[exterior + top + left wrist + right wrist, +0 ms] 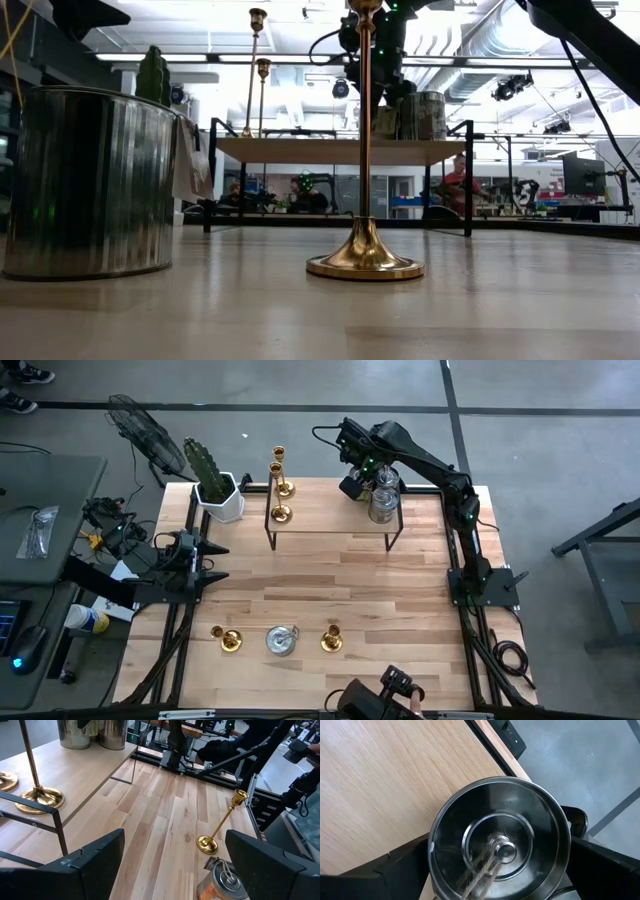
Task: Pick & Place candle stick holders
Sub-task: Put the silver scented candle on the shelf, then put the gold candle holder on the shelf
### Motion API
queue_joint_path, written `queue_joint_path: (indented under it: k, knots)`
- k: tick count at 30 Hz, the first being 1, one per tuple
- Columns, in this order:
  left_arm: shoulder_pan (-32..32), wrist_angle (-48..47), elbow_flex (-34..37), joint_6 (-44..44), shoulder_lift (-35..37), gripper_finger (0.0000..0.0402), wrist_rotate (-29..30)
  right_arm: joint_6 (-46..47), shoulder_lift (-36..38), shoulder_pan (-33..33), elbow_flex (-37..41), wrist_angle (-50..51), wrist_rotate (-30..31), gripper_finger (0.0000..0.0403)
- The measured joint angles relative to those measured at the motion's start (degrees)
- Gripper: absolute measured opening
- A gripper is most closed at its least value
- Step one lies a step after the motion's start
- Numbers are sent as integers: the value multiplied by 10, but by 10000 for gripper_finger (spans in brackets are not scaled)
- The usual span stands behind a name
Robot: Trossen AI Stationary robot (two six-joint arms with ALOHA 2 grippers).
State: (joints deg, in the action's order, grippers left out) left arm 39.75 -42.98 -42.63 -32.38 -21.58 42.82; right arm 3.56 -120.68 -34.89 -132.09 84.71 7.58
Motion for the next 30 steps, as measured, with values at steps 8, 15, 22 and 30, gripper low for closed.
queue_joint_path:
  k: [8, 15, 22, 30]
  knots:
    - [0, 0, 0, -4, 0, 342, -3, -3, 0, 0, 0, -14, 0, 397]
    - [0, -5, 0, -9, 0, 342, -7, -4, 0, 4, -5, -12, 0, 397]
    - [0, -5, 0, -9, 0, 342, -7, -1, 24, 4, -26, -33, -2, 397]
    - [0, -5, 0, -9, 0, 342, -7, 30, 98, 12, -26, -34, -4, 397]
